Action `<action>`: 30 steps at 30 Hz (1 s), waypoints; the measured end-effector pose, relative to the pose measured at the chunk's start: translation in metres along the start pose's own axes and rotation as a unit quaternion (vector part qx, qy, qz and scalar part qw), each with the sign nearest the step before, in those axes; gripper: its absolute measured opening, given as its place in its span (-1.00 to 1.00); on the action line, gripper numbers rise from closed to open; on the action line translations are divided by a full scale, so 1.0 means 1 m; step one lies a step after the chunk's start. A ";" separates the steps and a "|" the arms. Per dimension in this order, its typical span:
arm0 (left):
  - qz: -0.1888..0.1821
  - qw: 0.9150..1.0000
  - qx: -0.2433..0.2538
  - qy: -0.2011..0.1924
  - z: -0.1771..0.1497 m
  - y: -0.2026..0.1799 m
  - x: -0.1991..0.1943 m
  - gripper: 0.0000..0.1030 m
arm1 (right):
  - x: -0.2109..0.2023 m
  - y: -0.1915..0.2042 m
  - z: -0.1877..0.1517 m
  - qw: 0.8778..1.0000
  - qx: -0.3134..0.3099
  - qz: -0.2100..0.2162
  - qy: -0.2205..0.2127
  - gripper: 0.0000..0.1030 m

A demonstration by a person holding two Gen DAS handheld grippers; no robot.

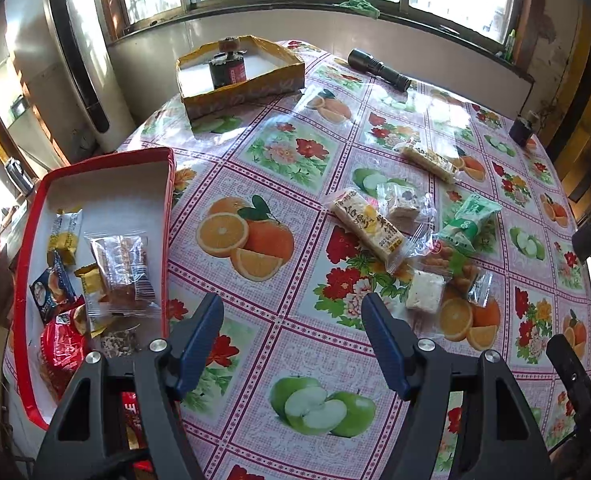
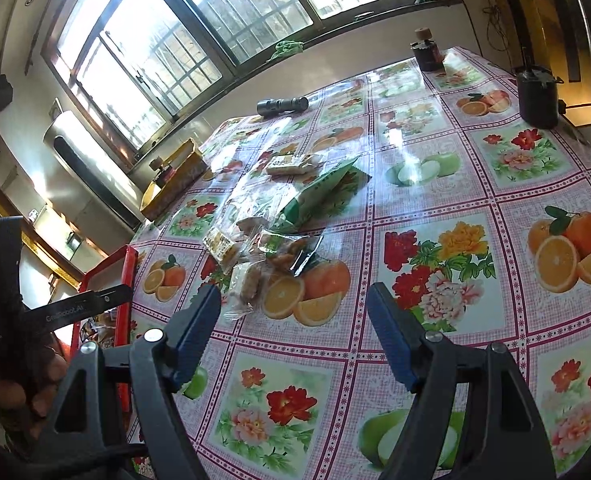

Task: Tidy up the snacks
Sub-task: 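Move both tools back toward the white rice-cracker bars on the table, then grasp a white rice-cracker bar with the left tool while the right tool grasps another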

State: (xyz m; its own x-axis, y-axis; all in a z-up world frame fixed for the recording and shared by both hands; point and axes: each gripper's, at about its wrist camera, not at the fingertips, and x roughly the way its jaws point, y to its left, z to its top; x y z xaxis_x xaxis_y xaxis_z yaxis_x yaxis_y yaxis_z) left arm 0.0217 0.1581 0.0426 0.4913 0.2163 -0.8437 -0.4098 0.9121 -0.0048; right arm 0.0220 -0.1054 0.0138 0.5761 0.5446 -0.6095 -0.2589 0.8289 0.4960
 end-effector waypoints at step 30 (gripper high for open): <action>-0.068 0.979 -0.140 0.132 0.072 -0.036 0.130 0.38 | 0.193 0.029 0.143 0.965 -0.239 0.006 0.109 0.47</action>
State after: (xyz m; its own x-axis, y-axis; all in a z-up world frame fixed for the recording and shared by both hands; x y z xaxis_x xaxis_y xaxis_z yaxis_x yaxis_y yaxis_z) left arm 0.1553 0.1786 -0.0285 0.3548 -0.0318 -0.9344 -0.5668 0.7875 -0.2420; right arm 0.2364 0.0052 -0.0008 0.4083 0.5253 -0.7466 -0.6221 0.7587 0.1936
